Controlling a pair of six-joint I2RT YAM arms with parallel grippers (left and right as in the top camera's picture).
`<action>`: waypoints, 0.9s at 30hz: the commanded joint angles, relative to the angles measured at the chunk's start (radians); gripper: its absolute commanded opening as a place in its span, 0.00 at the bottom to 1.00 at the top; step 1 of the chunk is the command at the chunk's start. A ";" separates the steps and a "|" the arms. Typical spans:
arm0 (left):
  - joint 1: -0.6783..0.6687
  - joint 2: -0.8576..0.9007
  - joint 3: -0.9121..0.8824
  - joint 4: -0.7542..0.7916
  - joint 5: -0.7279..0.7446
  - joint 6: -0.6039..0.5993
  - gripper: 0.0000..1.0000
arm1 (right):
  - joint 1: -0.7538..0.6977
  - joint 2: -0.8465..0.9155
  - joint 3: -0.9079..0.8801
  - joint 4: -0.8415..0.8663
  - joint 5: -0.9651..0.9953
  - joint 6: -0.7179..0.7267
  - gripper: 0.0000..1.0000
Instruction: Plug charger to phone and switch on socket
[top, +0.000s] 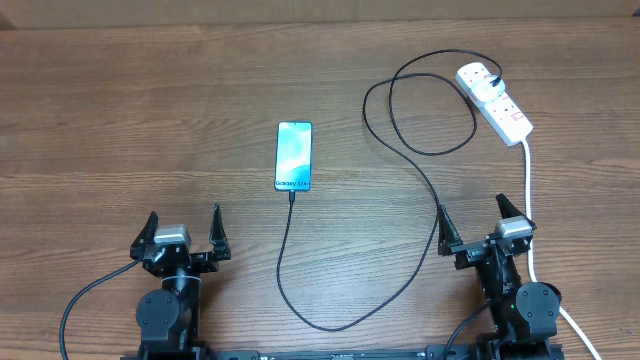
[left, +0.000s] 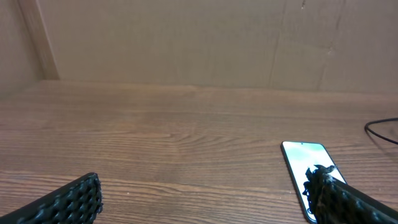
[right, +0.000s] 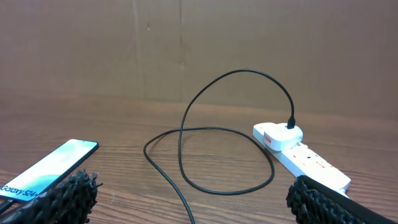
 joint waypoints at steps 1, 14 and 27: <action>0.008 -0.011 -0.005 0.002 0.002 0.023 1.00 | 0.004 -0.012 -0.010 0.000 0.004 -0.001 1.00; 0.008 -0.011 -0.005 0.003 0.002 0.023 1.00 | 0.004 -0.012 -0.010 -0.008 0.092 0.071 1.00; 0.008 -0.011 -0.005 0.003 0.002 0.023 1.00 | 0.004 -0.012 -0.010 -0.008 0.100 0.032 1.00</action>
